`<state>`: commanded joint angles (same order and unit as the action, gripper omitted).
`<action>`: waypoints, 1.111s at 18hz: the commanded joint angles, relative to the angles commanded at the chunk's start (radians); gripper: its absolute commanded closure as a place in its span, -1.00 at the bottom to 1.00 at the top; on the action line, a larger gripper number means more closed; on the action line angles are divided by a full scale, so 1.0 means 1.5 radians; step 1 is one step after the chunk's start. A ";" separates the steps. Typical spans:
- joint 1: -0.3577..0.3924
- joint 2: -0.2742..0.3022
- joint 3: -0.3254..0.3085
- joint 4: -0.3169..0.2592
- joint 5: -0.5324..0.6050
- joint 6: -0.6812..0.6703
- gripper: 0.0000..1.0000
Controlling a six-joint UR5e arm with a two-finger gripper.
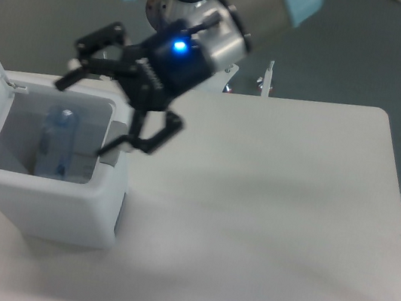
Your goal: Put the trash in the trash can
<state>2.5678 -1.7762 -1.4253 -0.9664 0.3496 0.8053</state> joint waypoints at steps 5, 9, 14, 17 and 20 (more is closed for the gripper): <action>0.013 -0.051 0.046 -0.002 0.113 0.026 -1.00; 0.014 -0.087 0.082 -0.006 0.190 0.042 -1.00; 0.068 -0.122 0.028 -0.030 0.352 0.163 -1.00; 0.091 -0.126 0.039 -0.096 0.427 0.223 -1.00; 0.093 -0.135 0.052 -0.161 0.512 0.308 -1.00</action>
<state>2.7075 -1.9788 -1.3469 -1.2085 1.1177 1.2667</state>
